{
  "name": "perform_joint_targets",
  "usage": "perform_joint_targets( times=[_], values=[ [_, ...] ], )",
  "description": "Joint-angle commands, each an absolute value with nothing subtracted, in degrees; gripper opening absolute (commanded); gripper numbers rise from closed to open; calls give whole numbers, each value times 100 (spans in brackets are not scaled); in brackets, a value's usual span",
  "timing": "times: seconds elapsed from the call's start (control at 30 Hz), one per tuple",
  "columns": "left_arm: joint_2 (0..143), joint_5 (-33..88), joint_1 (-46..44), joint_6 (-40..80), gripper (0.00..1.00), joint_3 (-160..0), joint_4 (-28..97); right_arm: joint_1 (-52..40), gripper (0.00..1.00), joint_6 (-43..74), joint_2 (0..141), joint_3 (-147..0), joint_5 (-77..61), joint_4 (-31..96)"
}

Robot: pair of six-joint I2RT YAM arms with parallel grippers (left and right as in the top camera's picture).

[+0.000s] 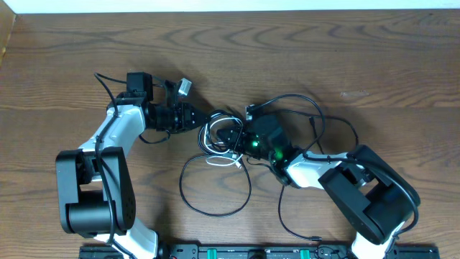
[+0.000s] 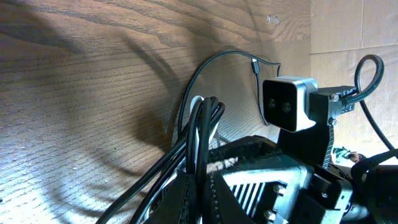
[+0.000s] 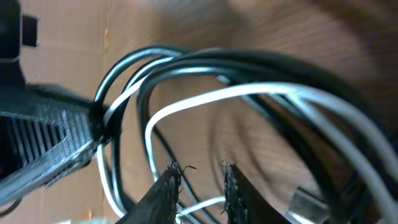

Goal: Untangle cables

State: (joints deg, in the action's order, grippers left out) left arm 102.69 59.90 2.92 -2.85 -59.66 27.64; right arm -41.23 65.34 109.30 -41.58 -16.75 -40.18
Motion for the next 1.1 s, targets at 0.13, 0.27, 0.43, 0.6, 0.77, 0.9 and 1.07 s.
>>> perform_joint_targets(
  times=[0.13,0.27,0.43,0.6,0.77,0.9,1.07],
  values=[
    [10309,6106,314,-366,8,-5935,2773,-4333,23,6453,10978,-4191,-1063,-4353],
    [10309,6106,314,-364,8,-5935,2775,-4405,24,6346,10978,-4191,-1057,-4346],
    [10309,6106,314,-364,8,-5935,2773,-4436,24,6318,10978,-4191,-823,-4355],
    [10309,6106,314,-364,8,-5935,2773,-4552,24,6316,10978,-4193,-738,-4357],
    [10309,6106,314,-364,8,-5935,2773,-4689,24,6316,10978,-4195,-541,-4407],
    [10309,6106,314,-364,8,-5935,2770,-4768,24,6287,10978,-4195,-381,-4442],
    [10309,6106,314,-364,8,-5935,2773,-4884,24,6248,10978,-4198,-25,-4462]
  ],
)
